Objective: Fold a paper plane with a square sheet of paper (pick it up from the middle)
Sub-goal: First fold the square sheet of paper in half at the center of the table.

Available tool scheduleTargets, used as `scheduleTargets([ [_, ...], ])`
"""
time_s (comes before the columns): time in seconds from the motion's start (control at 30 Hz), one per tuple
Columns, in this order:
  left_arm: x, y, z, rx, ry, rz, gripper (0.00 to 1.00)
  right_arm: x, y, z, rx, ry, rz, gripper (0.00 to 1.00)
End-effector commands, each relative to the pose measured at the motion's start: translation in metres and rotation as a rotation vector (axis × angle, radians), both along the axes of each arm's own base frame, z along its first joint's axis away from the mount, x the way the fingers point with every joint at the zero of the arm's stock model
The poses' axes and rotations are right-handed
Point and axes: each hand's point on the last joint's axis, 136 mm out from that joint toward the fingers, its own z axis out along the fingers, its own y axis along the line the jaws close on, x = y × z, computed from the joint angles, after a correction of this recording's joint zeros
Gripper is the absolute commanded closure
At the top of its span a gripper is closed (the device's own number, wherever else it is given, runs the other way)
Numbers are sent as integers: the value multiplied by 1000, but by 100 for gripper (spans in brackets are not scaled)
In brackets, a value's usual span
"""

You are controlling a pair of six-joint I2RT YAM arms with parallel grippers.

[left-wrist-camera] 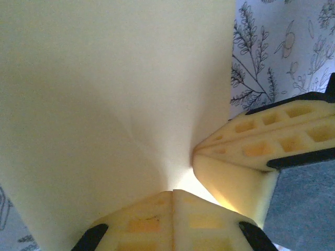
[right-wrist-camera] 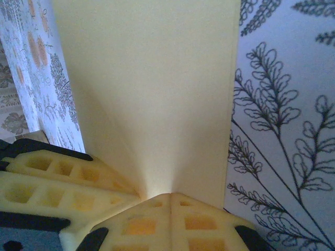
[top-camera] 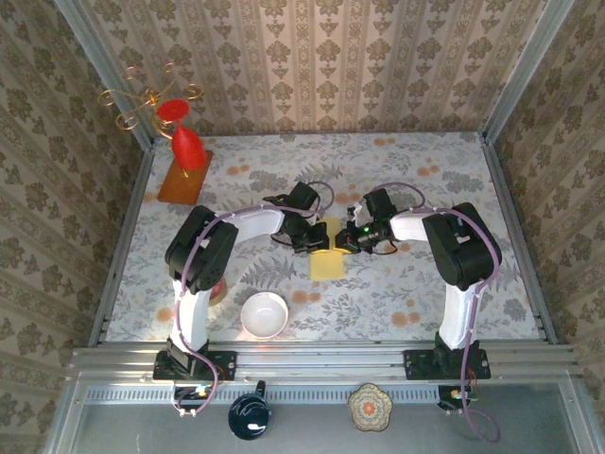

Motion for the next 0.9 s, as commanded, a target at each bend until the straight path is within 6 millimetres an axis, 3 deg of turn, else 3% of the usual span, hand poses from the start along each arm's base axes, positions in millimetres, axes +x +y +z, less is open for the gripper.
scheduleTargets([
  [0.0, -4, 12, -16, 22, 21, -17, 91, -46, -43, -83, -288, 198, -32, 97],
  [0.23, -3, 33, -28, -48, 38, -13, 91, -52, -47, -90, -303, 228, -40, 97],
  [0.4, -6, 69, -40, -31, 55, 17, 91, -53, -50, -91, -309, 235, -49, 97],
  [0.57, 1, 101, -19, -22, 15, 57, 91, -52, -51, -91, -308, 231, -52, 97],
  [0.67, 11, 95, 10, -71, -45, 56, 91, -52, -51, -90, -306, 231, -52, 97],
  [0.73, 18, 77, 30, -133, -86, 47, 90, -51, -50, -89, -305, 228, -51, 97],
  [0.87, 20, 34, 39, -196, -110, 6, 90, -51, -50, -90, -306, 228, -50, 97],
])
